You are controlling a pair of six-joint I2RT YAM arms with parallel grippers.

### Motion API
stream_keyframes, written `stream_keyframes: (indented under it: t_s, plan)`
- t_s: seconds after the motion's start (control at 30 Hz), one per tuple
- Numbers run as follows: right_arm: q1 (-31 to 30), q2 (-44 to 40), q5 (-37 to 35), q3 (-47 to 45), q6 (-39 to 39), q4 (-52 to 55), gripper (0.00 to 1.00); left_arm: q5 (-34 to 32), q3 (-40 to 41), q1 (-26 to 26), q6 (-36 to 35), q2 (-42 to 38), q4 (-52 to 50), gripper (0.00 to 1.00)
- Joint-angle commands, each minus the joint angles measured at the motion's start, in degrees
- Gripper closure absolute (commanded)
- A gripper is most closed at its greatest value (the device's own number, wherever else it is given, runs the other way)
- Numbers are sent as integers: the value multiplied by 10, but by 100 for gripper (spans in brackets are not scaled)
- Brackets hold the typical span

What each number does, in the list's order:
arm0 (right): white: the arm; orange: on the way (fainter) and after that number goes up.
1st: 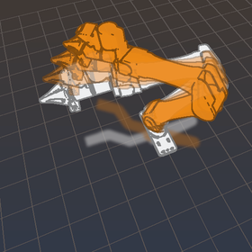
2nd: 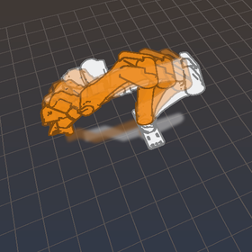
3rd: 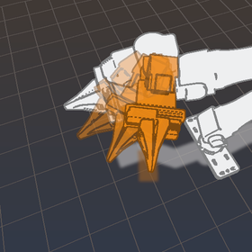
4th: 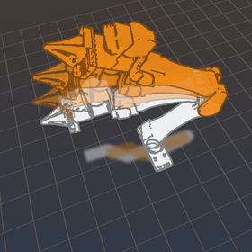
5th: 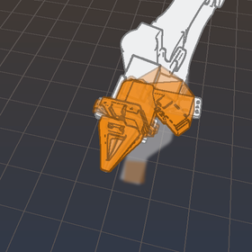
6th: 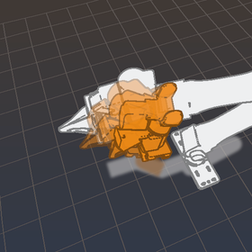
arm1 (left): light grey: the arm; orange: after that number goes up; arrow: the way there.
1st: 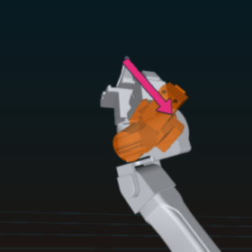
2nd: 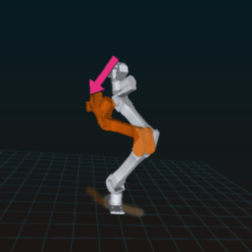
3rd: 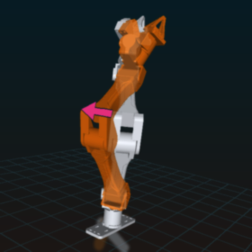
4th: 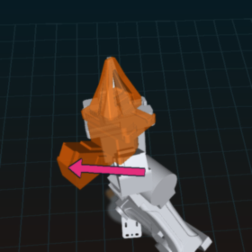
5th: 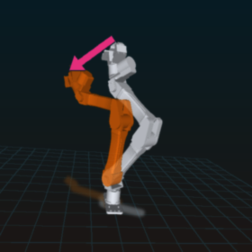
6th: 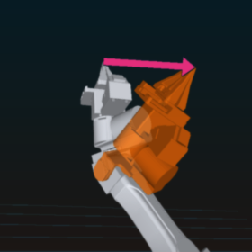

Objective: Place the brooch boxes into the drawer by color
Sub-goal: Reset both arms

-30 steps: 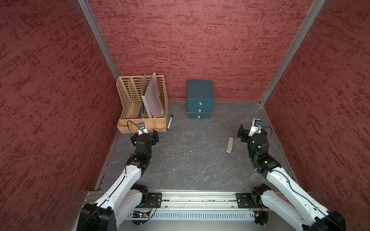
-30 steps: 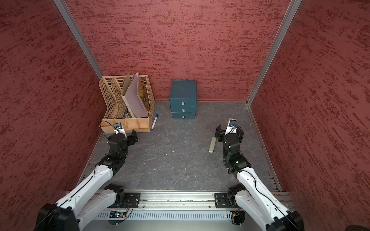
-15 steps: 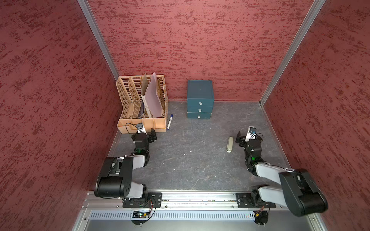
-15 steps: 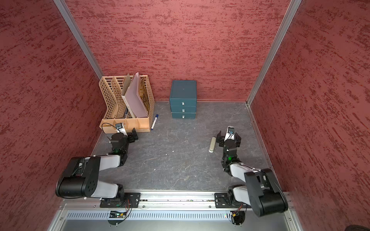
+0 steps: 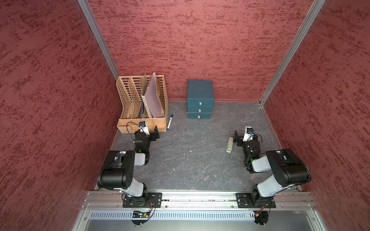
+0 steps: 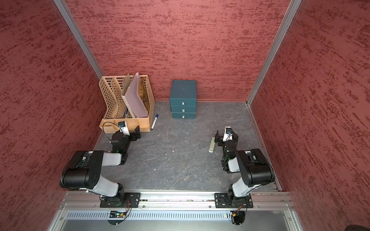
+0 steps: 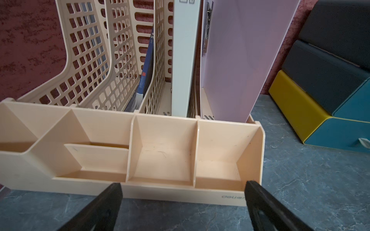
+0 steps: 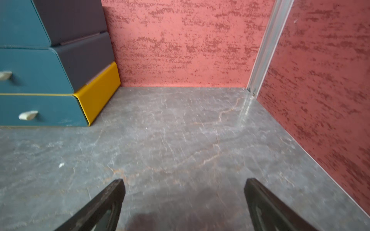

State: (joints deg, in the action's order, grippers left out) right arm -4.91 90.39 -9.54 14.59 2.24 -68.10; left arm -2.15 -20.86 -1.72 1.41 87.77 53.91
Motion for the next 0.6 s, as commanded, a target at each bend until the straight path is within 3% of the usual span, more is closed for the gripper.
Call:
stream_keyframes:
  t_s: [0.0,0.57]
  plan:
    - [19,-14,15,57,-17,119,1,25,-3,-5,-6,-1,-21,0]
    - [30,-17,16,65,-29,137,1,21,-3,-3,-9,0,-16,0]
